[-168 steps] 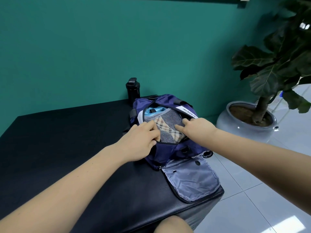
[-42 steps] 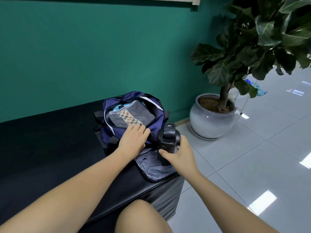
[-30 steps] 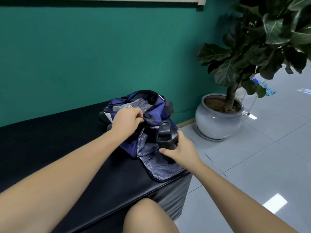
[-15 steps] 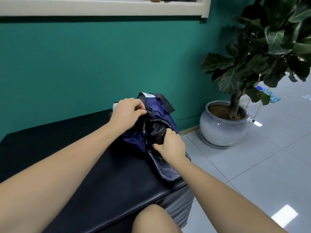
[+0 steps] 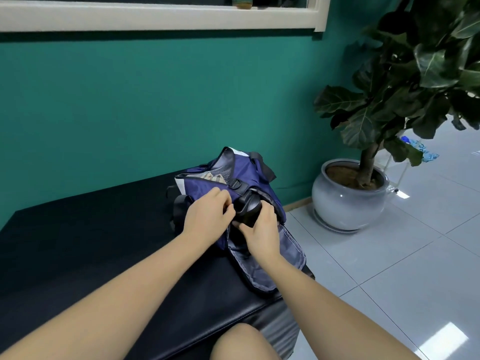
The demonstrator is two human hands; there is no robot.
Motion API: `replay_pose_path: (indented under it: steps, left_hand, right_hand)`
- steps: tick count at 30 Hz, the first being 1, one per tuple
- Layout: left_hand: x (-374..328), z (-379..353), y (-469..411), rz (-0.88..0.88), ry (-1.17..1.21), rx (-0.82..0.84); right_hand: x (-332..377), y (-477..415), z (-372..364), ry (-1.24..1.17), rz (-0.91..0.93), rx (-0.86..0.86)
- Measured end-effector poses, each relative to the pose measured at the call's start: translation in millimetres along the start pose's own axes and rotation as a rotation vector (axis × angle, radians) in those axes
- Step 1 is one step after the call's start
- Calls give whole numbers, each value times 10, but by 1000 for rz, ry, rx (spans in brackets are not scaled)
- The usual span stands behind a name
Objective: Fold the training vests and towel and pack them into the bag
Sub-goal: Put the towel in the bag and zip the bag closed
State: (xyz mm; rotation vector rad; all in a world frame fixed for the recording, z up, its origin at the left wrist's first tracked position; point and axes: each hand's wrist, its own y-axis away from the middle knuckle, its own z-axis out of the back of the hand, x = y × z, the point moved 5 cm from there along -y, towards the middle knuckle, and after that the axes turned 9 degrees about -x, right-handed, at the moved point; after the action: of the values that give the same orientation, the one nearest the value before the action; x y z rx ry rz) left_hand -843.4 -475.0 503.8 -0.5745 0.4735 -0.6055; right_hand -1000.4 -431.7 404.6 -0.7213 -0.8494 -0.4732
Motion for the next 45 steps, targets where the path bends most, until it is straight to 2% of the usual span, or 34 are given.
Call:
replay_pose_path:
  steps: [5,9,13,15,18,21,26,30,33,39,42,45]
  left_hand:
    - [-17,-87,-168,-67,-148,8]
    - [-122,-123,-326,-197,-295,115]
    - [-112,-88,-427,-181,-419,212]
    - [-55,-68,-455,-141,-353,243]
    - [70,26,-521,-25,-126,266]
    - [73,157,-538,-17,2,284]
    - [6,339,-503,-104,-43,265]
    - [134,332,-477,-49,-32,306]
    - [153,298,-440,-13,24,322]
    - [-63,391,-431,-76,65,273]
    - [-149,464,-436,-112,89,259]
    - [-135,441,-419,-148,28,268]
  right_hand:
    - [-187,32,-88,16,14,92]
    - [-342,45,-53,65,30,217]
    - [-328,56,-27,132,80,247]
    - [-300,48,-28,174,93,254]
    - [-287,22,-37,236,118,236]
    - [-254,3,-62,269,141,170]
    - [-132,-12,-151,226,89,99]
    - [-165,86,-218,147,96,166]
    - [-179,75,-185,164,119,140]
    - [-41,20,-200,267,57,31]
    - [25,-51,-294,388,-11,66]
    - [48,-100,-380,528,12,135]
